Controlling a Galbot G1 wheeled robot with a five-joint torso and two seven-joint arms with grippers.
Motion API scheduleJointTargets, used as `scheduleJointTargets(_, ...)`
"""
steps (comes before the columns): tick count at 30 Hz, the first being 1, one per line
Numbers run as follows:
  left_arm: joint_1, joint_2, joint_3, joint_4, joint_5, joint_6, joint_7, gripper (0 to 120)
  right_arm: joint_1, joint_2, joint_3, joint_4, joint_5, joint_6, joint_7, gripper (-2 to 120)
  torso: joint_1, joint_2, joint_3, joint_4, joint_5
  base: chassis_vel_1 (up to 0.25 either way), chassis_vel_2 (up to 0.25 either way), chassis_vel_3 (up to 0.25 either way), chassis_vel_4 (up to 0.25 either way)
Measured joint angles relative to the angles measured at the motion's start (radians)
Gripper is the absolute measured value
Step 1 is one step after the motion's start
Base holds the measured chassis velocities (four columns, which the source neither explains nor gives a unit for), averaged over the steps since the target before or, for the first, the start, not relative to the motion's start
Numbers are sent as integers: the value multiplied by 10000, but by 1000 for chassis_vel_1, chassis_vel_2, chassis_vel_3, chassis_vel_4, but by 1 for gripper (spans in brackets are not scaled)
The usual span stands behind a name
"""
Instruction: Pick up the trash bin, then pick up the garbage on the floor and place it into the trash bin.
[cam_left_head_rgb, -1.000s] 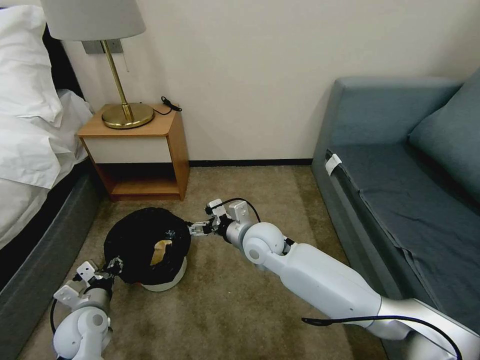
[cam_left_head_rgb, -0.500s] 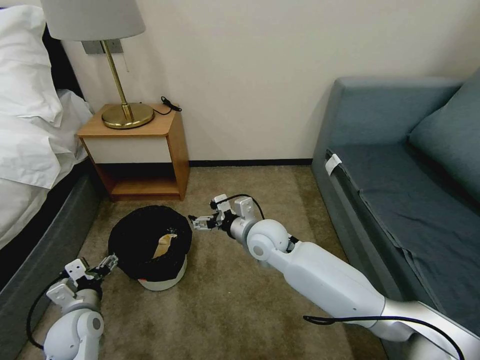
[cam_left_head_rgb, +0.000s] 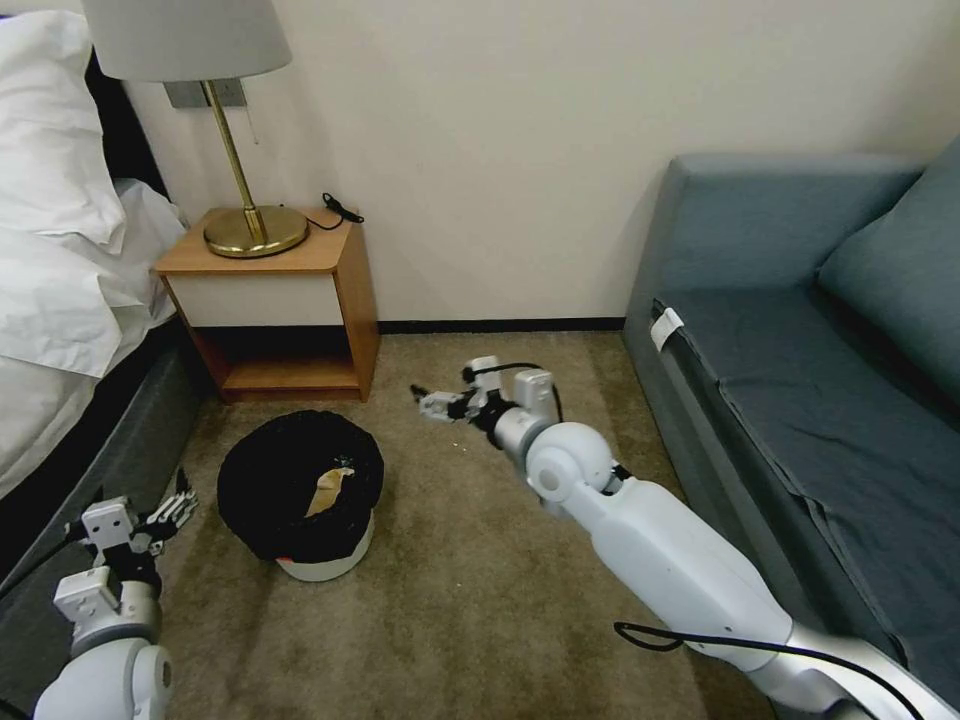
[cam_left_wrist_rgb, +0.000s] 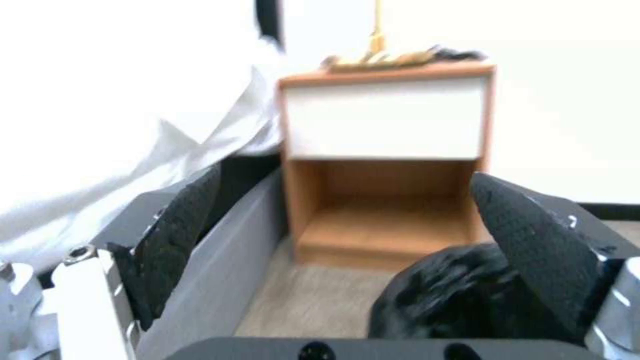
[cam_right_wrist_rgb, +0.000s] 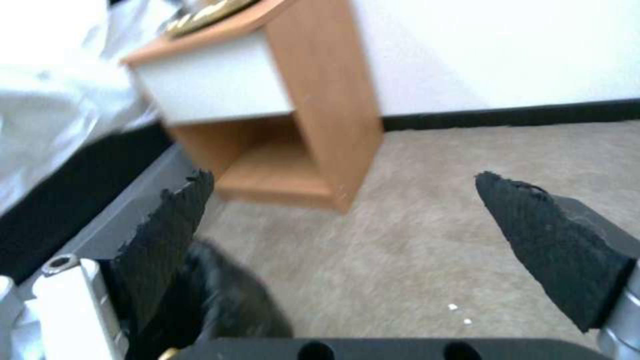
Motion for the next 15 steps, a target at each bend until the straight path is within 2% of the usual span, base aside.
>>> scheduleJointTargets(2, 52, 70, 19, -36, -42, -114, 118, 100, -147, 66, 255, 0, -63, 45, -3, 100, 0, 0, 0, -1, 1, 0, 0, 0, 0)
scheduleJointTargets(3, 180, 247, 100, -126, -135, -325, 369, 100, -563, 232, 858, -6, -294, 151, -53, 100, 0, 1, 0, 0, 1, 0, 0, 0, 0)
scheduleJointTargets(7, 323, 481, 338, -333, -406, -354, 489, 100, -1345, 470, 1813, -69, -737, 272, -183, 100, 0, 0, 0, -2, 1, 0, 0, 0, 0)
scheduleJointTargets(12, 294, 502, 750, -577, -777, 40, 473, 100, -2001, 676, 2499, -145, -1025, 369, -262, 100, 0, 0, 0, -1, 1, 0, 0, 0, 0)
scheduleJointTargets(14, 167, 447, 1125, -669, -1013, 398, 367, 100, -2375, 766, 2868, -242, -1368, 460, -412, 100, 0, 0, 0, -3, 3, 0, 0, 0, 0)
scheduleJointTargets(15, 167, 447, 1125, -669, -1013, 398, 367, 100, -2375, 766, 2868, -242, -1368, 460, -412, 100, 0, 0, 0, -3, 3, 0, 0, 0, 0)
